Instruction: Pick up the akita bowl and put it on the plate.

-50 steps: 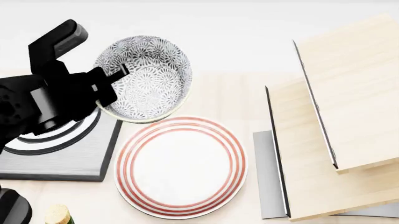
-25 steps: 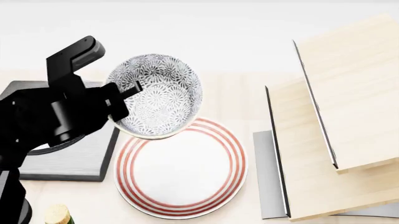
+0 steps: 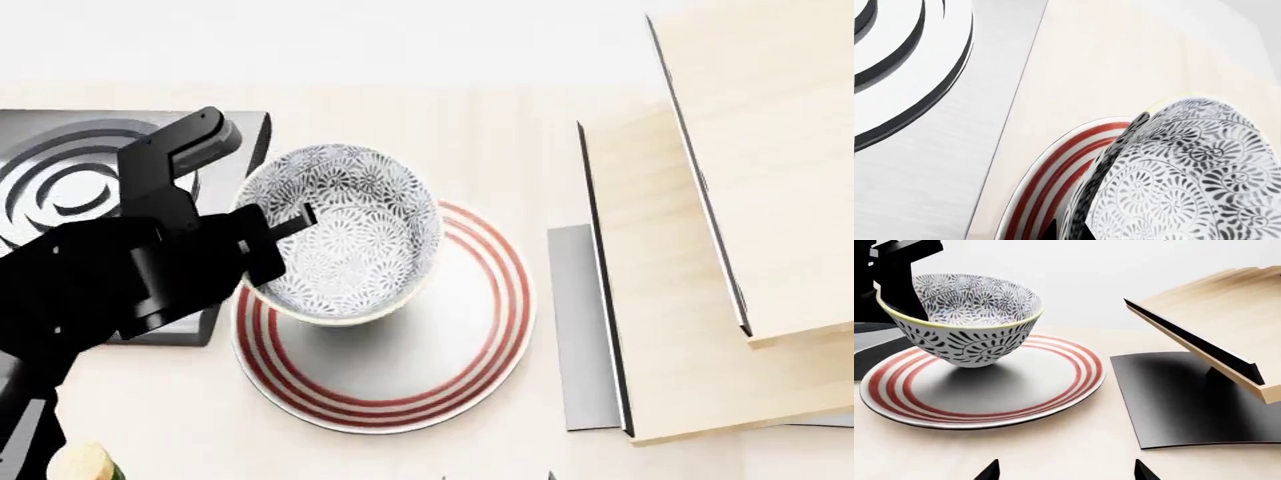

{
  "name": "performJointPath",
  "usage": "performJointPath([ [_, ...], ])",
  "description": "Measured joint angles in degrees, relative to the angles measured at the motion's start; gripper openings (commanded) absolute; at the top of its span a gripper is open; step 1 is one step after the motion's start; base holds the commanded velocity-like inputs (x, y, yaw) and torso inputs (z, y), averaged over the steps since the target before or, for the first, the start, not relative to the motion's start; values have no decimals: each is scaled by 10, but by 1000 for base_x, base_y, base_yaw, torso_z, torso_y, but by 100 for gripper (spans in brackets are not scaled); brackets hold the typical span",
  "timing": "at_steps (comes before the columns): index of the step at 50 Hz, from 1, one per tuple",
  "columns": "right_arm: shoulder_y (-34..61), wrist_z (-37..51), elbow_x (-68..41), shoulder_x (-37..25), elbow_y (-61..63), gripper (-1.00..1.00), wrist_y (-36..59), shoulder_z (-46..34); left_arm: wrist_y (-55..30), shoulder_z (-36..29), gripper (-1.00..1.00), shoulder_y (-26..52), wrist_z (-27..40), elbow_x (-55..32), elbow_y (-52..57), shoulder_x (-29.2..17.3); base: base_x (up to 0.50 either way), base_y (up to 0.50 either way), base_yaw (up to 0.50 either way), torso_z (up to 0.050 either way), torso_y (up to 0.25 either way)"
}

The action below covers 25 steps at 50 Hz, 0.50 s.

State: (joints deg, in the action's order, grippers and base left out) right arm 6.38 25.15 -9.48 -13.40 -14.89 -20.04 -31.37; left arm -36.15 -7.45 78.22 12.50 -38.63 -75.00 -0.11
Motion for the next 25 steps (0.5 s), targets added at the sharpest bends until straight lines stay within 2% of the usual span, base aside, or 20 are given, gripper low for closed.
performJointPath([
  [15,3,-1,-4,0,-5,100,-3,-3,5,-13,-100,-4,0,-32,0,0,2,1,1,0,0],
  [25,4,-2,-5,0,-9,100,-6,-4,13,-56,-100,-9,4,-87,0,0,1,1,1,0,0],
])
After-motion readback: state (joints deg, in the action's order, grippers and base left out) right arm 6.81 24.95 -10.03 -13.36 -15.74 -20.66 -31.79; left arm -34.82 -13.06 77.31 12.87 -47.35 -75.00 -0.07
